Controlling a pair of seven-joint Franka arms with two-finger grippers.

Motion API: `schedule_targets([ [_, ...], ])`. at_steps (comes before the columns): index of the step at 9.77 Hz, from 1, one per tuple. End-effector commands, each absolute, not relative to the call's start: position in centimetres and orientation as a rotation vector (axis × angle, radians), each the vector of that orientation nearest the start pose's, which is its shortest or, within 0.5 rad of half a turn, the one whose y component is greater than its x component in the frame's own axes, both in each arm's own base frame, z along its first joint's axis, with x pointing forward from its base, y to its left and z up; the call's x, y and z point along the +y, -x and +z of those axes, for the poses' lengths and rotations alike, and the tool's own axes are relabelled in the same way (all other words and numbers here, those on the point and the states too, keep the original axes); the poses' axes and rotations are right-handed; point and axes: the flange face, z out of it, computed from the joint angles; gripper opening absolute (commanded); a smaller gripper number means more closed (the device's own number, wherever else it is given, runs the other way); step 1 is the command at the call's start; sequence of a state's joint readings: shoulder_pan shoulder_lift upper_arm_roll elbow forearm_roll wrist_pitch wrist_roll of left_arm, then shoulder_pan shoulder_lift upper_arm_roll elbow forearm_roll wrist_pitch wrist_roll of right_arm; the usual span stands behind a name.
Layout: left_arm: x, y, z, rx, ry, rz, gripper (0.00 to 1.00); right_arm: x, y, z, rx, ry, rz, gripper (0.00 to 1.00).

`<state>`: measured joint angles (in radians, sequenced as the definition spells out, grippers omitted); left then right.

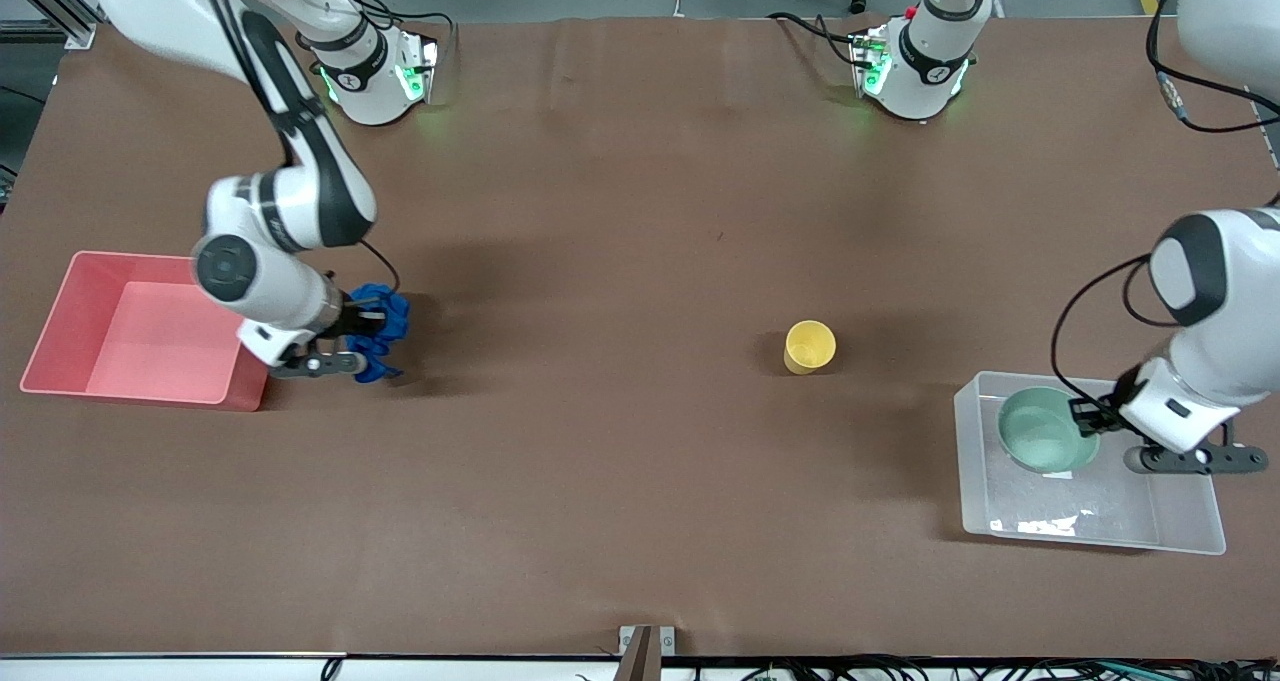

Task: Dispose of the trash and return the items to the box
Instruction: 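Carry the bowl into the clear box while the right gripper lifts the cloth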

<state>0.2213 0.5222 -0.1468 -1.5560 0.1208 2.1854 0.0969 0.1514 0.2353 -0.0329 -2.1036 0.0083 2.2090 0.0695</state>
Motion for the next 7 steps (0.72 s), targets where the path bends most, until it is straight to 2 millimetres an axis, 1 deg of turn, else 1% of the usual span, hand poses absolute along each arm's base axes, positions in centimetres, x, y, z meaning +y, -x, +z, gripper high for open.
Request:
schedule_targets([
  [1, 9.2, -71.6, 30.3, 0.187, 3.105, -0.087, 0.0, 2.1, -56.3, 36.3, 0.056, 3.13, 0.174, 0.03],
  [2, 9.6, -71.9, 28.7, 0.192, 3.112, -0.065, 0.0, 0.5, -57.1, 38.8, 0.094, 3.13, 0.178, 0.03],
  [3, 10.1, -71.8, 27.2, 0.187, 3.119, -0.035, 0.0, -1.5, -57.9, 41.2, 0.136, 3.136, 0.176, 0.03],
  [4, 10.7, -71.5, 25.7, 0.179, 3.129, -0.006, 0.0, -3.6, -58.2, 42.2, 0.144, 3.136, 0.159, 0.03],
  [5, 10.8, -71.4, 24.2, 0.179, 3.135, 0.026, 0.0, -6.9, -58.1, 42.1, 0.106, 3.151, 0.152, 0.03],
  [6, 10.9, -71.3, 23.2, 0.173, 3.141, 0.037, 0.01, -10.5, -57.8, 41.8, 0.093, 3.15, 0.133, 0.03],
  [7, 10.9, -71.2, 22.6, 0.167, 3.145, 0.046, 0.05, -13.2, -57.5, 40.9, 0.059, 3.15, 0.11, 0.03],
])
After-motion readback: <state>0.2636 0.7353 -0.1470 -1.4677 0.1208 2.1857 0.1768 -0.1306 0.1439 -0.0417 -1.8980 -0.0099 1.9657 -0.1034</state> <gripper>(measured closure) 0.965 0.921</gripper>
